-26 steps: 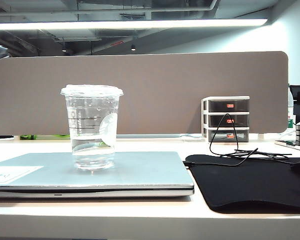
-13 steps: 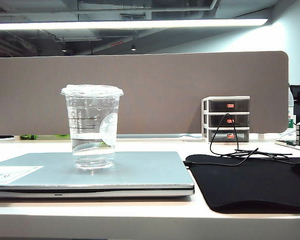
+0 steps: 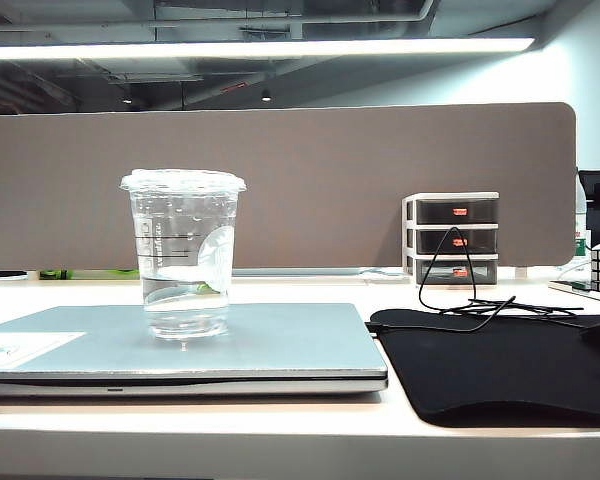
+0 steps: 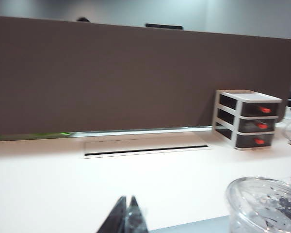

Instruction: Pick up the coffee cup and place it over the laptop.

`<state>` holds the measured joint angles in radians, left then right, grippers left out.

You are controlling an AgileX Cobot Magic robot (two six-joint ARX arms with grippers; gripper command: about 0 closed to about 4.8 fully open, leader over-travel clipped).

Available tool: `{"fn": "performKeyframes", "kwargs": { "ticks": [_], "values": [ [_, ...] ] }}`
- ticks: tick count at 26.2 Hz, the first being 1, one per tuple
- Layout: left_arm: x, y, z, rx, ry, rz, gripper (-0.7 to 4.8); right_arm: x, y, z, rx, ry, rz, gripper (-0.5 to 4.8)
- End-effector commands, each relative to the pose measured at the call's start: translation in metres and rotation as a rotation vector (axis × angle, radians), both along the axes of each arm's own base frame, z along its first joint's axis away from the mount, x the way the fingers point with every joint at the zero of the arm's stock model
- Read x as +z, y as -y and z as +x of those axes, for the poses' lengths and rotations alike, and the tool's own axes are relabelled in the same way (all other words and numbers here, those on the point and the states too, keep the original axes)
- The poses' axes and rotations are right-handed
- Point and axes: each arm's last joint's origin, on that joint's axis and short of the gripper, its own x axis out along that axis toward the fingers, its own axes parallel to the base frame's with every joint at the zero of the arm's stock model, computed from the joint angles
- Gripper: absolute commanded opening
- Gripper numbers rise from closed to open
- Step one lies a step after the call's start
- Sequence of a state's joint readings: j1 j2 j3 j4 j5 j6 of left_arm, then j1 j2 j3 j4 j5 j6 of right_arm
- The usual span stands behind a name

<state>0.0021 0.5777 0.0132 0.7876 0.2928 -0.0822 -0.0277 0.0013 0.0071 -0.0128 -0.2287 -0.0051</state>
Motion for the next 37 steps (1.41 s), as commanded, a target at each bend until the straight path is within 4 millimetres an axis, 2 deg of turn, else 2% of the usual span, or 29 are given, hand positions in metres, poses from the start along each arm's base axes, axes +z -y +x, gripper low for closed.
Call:
{"fn": "performKeyframes", "kwargs": {
  "ticks": [1,12,20,23,28,33,37],
  "values": [
    [-0.004,-0.001,-0.006,0.035,-0.093,-0.003,-0.05,0.0,0.0,0.0,0.003,0.014,-0.002,-0.06],
    [-0.012,-0.003,-0.024,0.091,-0.172,-0.005,-0.05,0.0,-0.001,0.0,0.018,0.02,-0.003,-0.06],
    [-0.011,-0.002,-0.029,0.091,-0.146,0.007,-0.05,0.008,-0.003,-0.001,0.088,0.105,-0.009,-0.06],
    [-0.009,-0.004,-0.031,0.148,-0.124,-0.001,-0.05,0.01,-0.002,-0.001,0.081,0.12,-0.011,-0.06],
    [-0.008,-0.004,-0.036,0.168,-0.089,0.029,-0.05,0.01,0.002,0.0,-0.08,0.136,-0.103,-0.06],
    [-0.01,-0.003,-0.035,0.126,-0.112,0.016,-0.05,0.01,0.007,0.0,-0.247,0.123,-0.086,-0.06],
    [-0.01,-0.002,-0.036,0.065,-0.112,0.026,-0.05,0.001,0.009,0.001,-0.326,0.02,0.158,-0.06]
  ]
}}
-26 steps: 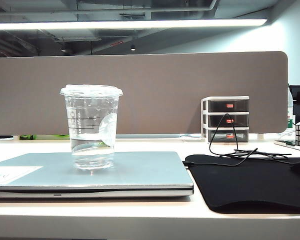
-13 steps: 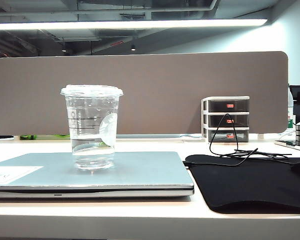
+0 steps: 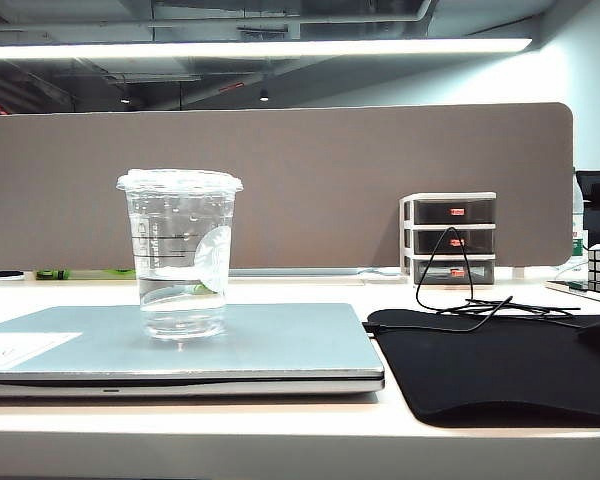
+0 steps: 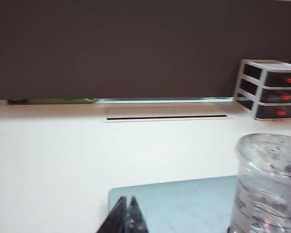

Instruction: Pick up the coffee cup and place it over the laptop.

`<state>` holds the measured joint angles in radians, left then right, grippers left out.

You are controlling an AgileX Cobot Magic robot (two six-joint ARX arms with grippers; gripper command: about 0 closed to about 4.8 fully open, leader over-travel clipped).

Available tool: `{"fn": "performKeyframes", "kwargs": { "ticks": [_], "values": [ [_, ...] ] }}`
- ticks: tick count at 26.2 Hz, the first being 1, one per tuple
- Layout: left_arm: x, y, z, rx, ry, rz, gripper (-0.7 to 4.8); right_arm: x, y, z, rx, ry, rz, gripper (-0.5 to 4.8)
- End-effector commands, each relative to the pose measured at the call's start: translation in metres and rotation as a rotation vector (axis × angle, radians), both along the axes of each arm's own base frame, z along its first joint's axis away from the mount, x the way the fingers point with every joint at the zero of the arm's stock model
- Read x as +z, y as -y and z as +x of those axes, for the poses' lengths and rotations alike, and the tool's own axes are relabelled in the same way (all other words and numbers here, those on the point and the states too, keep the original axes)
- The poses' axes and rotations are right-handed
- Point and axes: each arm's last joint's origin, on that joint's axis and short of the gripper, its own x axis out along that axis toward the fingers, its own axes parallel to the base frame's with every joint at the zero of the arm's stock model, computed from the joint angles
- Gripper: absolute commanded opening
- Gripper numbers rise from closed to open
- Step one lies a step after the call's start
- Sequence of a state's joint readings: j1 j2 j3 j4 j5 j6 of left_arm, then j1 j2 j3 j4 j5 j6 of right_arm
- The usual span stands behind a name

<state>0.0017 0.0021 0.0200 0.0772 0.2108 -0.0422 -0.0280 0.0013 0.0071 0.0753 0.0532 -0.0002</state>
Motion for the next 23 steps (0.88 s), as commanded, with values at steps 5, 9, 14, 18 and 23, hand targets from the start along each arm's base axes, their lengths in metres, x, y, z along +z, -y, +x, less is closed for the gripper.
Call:
{"fn": "performKeyframes", "kwargs": {
  "ticks": [5,9,14,18,23],
  "values": [
    [0.001,0.0006,-0.0003,-0.021,0.006,0.0,-0.05,-0.0078,0.0008,0.0005,-0.024,-0.056,0.093,-0.06],
    [0.001,0.0006,-0.0003,-0.021,0.006,0.0,-0.05,-0.0058,-0.0008,0.0006,0.032,-0.041,0.058,-0.06],
    [0.001,0.0006,-0.0003,-0.021,0.006,0.0,-0.05,-0.006,-0.0015,0.0006,0.056,-0.043,0.056,-0.06],
    [0.001,0.0006,-0.0003,-0.021,0.006,0.0,-0.05,-0.006,-0.0015,0.0006,0.056,-0.043,0.056,-0.06],
    [0.001,0.0006,-0.0003,-0.021,0.006,0.0,-0.05,-0.006,-0.0015,0.0006,0.056,-0.043,0.056,-0.06]
  ]
}}
